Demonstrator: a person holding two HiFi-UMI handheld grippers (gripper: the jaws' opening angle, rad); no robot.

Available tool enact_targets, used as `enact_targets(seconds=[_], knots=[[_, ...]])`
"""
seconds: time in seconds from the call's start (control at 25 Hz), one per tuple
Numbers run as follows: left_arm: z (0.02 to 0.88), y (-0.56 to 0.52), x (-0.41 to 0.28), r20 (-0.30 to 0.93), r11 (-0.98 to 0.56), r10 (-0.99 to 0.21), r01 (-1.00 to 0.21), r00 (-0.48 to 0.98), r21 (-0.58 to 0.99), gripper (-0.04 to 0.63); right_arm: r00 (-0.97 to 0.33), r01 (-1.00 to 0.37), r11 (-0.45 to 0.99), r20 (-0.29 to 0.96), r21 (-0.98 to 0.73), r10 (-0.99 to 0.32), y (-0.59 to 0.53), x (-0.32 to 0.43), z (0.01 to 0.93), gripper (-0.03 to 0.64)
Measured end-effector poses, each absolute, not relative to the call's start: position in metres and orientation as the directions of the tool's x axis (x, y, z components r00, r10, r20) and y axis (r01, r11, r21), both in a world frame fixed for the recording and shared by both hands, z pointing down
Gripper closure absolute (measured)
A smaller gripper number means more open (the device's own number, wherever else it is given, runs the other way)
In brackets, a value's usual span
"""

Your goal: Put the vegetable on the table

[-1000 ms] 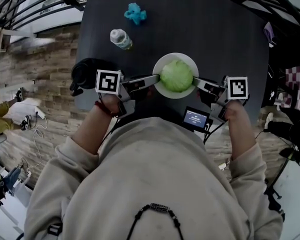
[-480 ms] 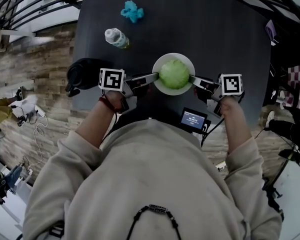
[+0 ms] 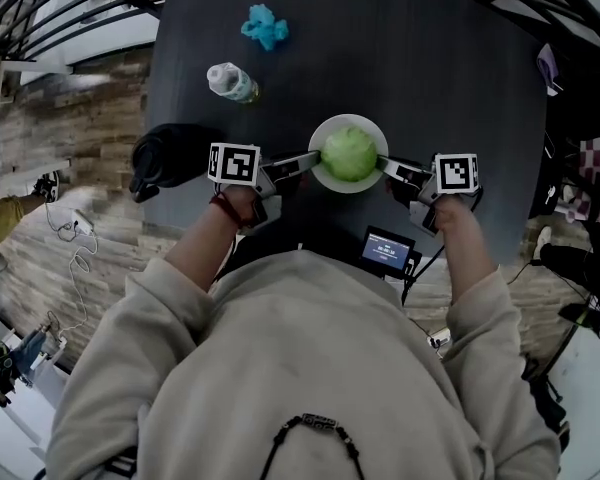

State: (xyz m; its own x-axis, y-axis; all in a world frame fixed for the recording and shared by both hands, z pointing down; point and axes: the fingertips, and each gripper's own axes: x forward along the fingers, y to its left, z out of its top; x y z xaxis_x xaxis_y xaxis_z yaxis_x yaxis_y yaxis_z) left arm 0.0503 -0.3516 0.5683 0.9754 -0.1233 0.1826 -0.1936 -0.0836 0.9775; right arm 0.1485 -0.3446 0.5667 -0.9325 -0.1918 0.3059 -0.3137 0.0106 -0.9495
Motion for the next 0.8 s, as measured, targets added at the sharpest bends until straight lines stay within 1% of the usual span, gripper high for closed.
enact_targets(seconds=[0.2,0.4,0.6,0.8], knots=[[0.579,-0.357,0.052,0.186,-0.082,-0.132,-0.198,0.974,0.977,0.578,-0.935,-0.309,0.017,0.301,-0.951,-0.188,-0.351,0.149,0.575,0.592],[0.595,-0.356,0.056,0.205,-0.066,-0.127,-0.215,0.97,0.974,0.578,-0.924,-0.336,-0.032,0.336,-0.941,-0.184,-0.348,0.158,0.599,0.592],[0.615,-0.351,0.055,0.235,-0.028,-0.129,-0.24,0.963,0.97,0.578,-0.915,-0.372,-0.06,0.377,-0.926,-0.142,-0.342,0.158,0.619,0.592],[0.629,-0.348,0.051,0.242,-0.002,-0.144,-0.245,0.96,0.97,0.578,-0.916,-0.374,-0.069,0.38,-0.925,-0.125,-0.34,0.154,0.632,0.592]])
